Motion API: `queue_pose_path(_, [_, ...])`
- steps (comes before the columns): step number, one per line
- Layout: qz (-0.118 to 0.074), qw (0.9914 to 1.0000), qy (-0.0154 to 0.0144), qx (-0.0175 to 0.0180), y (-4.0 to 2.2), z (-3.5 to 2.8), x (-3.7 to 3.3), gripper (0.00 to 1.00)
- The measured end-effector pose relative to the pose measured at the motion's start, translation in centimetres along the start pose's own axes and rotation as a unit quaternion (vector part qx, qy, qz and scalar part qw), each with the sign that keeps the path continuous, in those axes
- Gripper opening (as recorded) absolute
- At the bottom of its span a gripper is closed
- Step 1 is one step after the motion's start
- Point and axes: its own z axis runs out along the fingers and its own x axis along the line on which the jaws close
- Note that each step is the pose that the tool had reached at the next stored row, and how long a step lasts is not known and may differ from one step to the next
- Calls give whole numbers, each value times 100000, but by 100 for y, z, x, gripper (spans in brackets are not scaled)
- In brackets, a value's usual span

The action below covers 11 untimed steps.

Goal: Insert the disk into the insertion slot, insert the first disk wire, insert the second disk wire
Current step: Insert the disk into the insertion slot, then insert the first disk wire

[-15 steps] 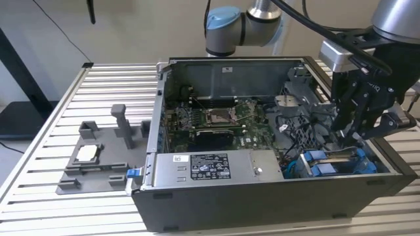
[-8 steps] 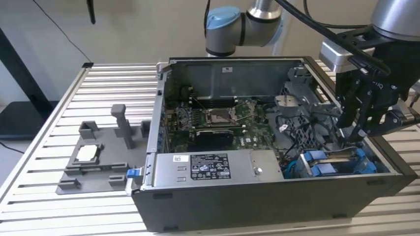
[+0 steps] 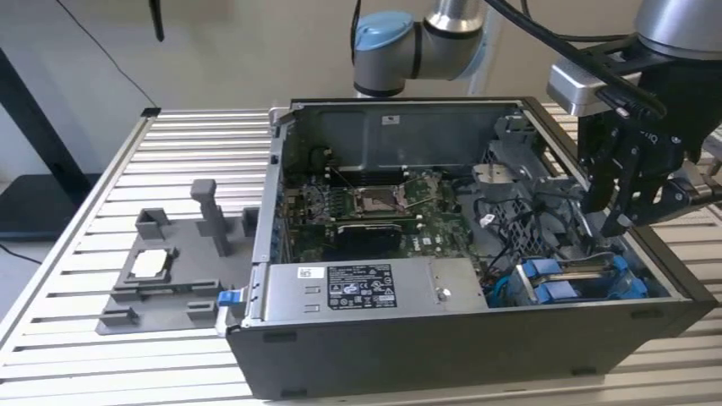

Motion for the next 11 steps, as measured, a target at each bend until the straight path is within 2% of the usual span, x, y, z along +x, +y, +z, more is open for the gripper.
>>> queue_pose_path(4, [-1,100000,11,244,-8,-47,-15,40])
queue_pose_path(11, [0,100000,6,289,-21,-133,-19,40])
